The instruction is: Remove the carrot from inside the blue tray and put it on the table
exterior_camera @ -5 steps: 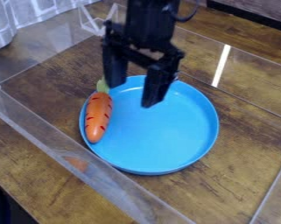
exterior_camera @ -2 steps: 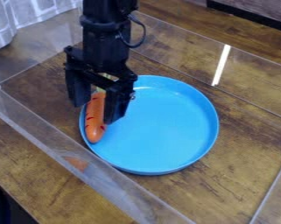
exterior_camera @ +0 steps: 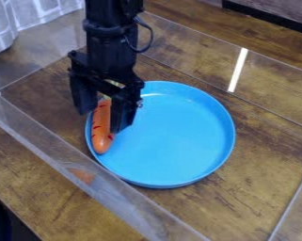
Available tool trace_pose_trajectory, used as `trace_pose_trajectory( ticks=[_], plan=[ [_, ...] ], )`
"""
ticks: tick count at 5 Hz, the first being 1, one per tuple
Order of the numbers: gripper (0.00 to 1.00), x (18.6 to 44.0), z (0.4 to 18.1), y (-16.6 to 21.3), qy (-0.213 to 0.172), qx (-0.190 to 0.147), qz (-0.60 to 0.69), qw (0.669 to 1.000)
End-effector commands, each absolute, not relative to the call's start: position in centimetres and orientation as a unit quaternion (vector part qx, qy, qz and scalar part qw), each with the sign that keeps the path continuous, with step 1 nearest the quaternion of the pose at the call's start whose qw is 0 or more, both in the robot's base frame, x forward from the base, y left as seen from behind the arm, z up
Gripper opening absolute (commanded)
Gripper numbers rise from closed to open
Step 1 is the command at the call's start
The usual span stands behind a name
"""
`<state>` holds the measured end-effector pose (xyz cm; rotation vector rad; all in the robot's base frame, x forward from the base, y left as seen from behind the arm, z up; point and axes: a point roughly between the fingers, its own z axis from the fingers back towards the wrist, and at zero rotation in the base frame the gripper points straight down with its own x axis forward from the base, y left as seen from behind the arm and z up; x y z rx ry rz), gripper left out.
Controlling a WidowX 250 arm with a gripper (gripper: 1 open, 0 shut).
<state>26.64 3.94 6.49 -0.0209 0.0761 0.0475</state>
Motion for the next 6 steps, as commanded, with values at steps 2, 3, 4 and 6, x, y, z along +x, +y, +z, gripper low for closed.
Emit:
trace_pose_trajectory(
  ticks=[2, 3, 4, 6],
  plan=[
    [1.0, 27.2, 5.9, 4.5, 0.021, -0.009, 0.019, 1.0],
    [1.0, 27.5, 5.4, 4.7, 0.017, -0.009, 0.015, 1.0],
    [1.0, 27.8, 5.1, 4.9, 0.011, -0.01, 0.011, 1.0],
    [0.0, 28.5, 4.2, 5.5, 0.0, -0.01, 0.003, 1.0]
  ],
)
